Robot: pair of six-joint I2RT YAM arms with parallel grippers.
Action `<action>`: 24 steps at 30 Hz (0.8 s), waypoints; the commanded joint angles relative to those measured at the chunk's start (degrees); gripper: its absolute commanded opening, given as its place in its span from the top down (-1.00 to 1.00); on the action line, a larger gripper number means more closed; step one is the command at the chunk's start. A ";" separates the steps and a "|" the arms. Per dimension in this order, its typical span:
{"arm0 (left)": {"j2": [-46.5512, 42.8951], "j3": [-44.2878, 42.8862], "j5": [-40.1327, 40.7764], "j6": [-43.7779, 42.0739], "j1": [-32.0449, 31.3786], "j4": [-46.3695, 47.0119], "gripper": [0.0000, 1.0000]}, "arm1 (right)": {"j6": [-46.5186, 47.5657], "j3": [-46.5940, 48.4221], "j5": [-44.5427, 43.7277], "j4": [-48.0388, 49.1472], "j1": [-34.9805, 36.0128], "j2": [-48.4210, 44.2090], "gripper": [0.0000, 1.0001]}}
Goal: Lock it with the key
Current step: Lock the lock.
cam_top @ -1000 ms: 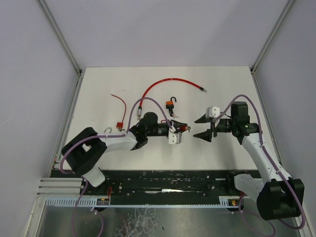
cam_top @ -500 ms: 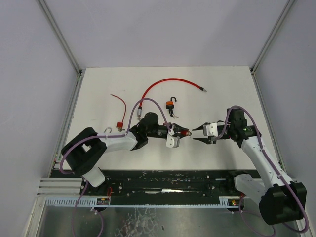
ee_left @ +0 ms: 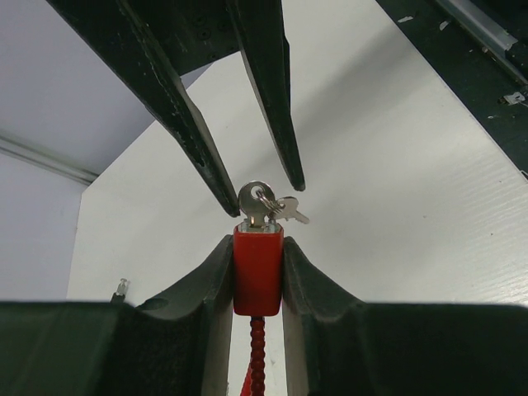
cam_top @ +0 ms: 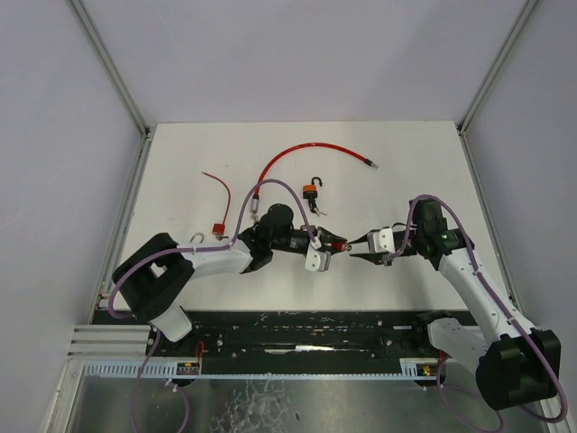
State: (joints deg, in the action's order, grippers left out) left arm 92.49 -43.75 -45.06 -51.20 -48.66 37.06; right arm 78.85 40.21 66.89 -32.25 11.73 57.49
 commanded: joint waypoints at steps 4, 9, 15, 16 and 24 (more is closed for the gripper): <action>-0.13 -2.76 -1.39 -1.85 -0.42 -1.22 1.00 | -0.34 1.82 0.07 1.56 1.42 -0.56 0.30; -0.11 -2.84 -1.39 -2.09 -0.60 -1.90 1.00 | -0.69 1.55 -0.80 2.22 1.74 -1.20 0.40; -0.20 -2.77 -1.56 -2.15 -0.56 -1.92 1.00 | -1.14 1.12 -2.34 3.01 1.99 -1.55 0.52; -0.22 -2.76 -1.67 -2.13 -0.55 -1.90 1.00 | -1.27 1.04 -2.55 3.21 2.02 -1.57 0.55; -0.98 -0.57 0.15 -1.34 -0.62 3.07 1.00 | -6.76 1.40 -3.23 4.73 2.13 -1.21 0.78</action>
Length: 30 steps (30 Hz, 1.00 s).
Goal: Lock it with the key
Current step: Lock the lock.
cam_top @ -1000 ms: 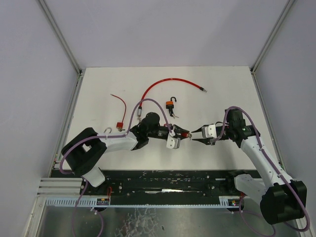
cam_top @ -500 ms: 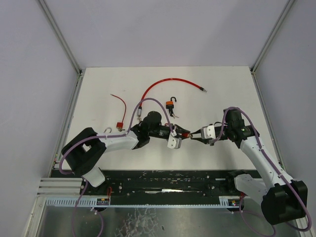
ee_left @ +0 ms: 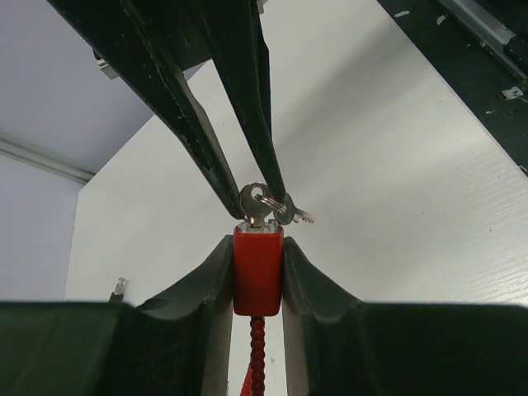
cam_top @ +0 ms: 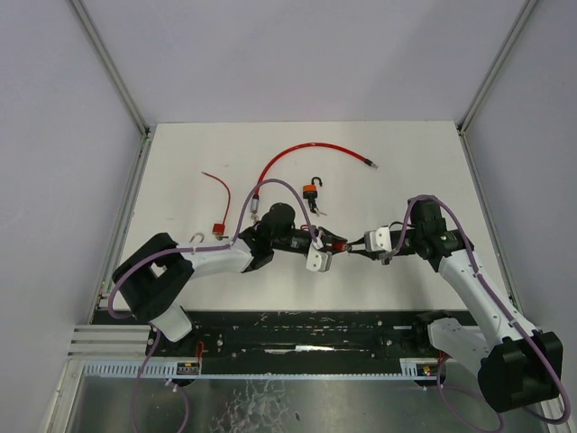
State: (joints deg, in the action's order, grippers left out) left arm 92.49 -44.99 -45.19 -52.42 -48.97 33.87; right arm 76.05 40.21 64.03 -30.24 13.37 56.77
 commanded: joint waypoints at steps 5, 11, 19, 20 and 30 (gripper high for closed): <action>-1.34 1.98 2.48 -0.18 -0.34 9.36 1.00 | -9.33 2.08 -0.27 3.62 0.43 -0.29 0.84; -1.11 0.67 0.21 -0.56 -0.31 5.43 1.00 | 5.53 2.37 -1.10 -4.39 0.48 -2.62 0.86; 1.68 -9.48 -11.42 2.49 0.94 -10.87 1.00 | 21.66 6.27 -8.48 -12.02 1.48 -3.76 0.83; 2.09 -10.80 -13.71 3.76 1.19 -12.27 1.00 | 24.21 7.02 -9.61 -13.41 1.57 -3.55 0.84; 8.64 -26.23 -29.29 11.73 4.16 -31.67 1.00 | 36.81 12.61 -18.33 -21.13 2.43 -1.89 0.89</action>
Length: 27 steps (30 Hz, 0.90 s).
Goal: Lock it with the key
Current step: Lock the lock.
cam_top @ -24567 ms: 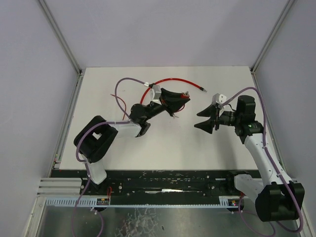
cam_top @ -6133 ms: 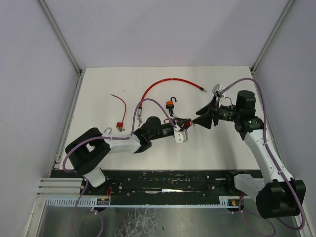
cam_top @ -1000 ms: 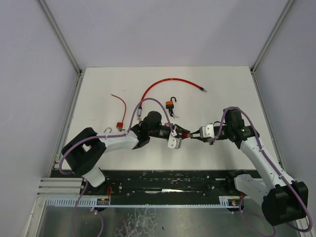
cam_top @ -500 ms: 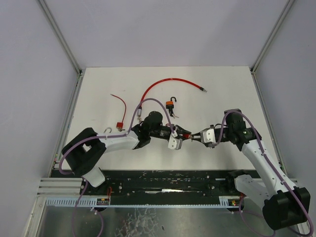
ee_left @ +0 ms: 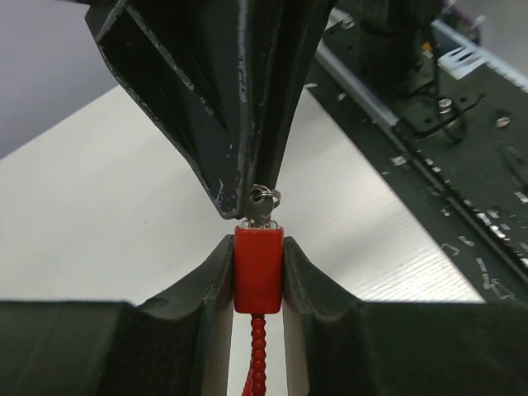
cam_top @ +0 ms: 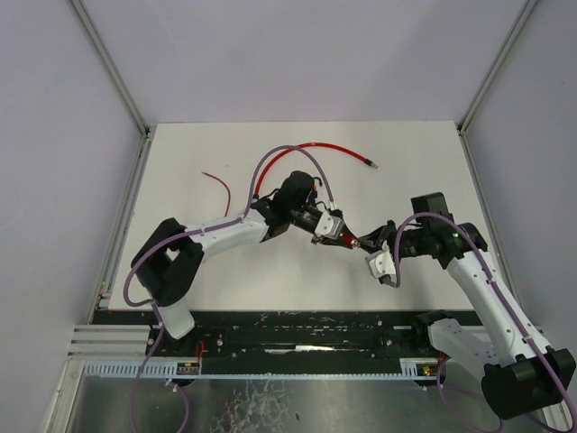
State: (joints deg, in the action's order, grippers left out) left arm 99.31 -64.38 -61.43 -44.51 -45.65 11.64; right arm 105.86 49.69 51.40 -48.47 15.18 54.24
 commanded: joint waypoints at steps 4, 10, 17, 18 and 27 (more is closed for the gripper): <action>3.69 -9.72 -17.43 4.39 1.33 -12.36 1.00 | 6.67 4.06 -5.27 -3.00 0.59 0.47 0.90; 5.09 -11.88 -21.40 8.05 1.30 -12.45 1.00 | 4.68 5.23 -2.53 -3.55 0.60 0.64 0.89; 3.69 -10.72 -19.43 6.21 1.28 -12.50 1.00 | -1.20 5.16 -1.07 -2.55 0.55 -0.37 0.50; 3.27 -10.24 -18.29 5.83 1.34 -12.07 1.00 | -4.10 5.42 -1.31 -1.75 0.61 -0.86 0.45; -3.59 7.40 0.30 27.12 1.42 29.40 1.00 | -20.45 3.37 2.31 1.95 0.54 -5.91 0.14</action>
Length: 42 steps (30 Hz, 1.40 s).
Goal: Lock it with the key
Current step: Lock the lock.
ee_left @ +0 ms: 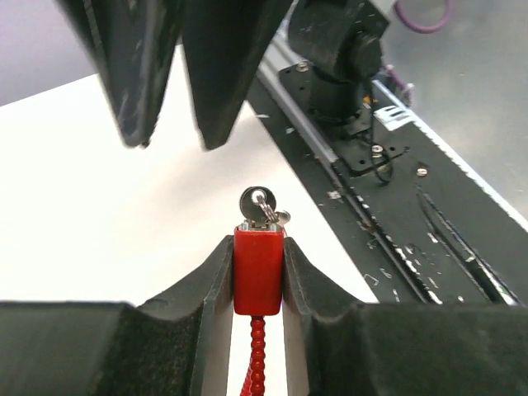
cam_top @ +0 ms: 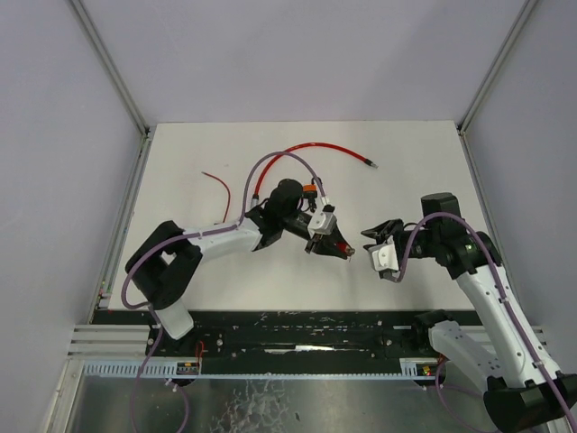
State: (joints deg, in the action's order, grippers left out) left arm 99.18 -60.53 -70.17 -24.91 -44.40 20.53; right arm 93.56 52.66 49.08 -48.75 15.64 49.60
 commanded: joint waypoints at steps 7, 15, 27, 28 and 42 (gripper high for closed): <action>-3.60 4.33 7.56 6.79 0.14 20.95 1.00 | -7.38 -3.02 11.17 4.97 0.10 1.66 0.17; -3.19 3.97 6.53 6.76 0.13 20.69 1.00 | -7.06 -3.04 11.27 5.80 0.12 1.84 0.34; -3.06 3.72 7.82 5.56 0.16 19.20 1.00 | -9.29 -2.80 10.71 6.26 0.17 1.51 0.72; -3.03 3.65 7.98 5.50 0.16 19.12 1.00 | -9.51 -2.89 10.71 6.34 0.13 1.54 0.75; -4.57 5.69 15.01 2.87 -0.45 20.00 1.00 | -17.33 -2.06 10.29 7.48 0.11 3.95 0.84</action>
State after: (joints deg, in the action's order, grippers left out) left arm 97.10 -55.64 -61.25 -19.14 -44.34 35.70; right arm 81.41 49.82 57.01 -40.93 15.64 52.58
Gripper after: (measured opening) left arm 0.218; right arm 0.131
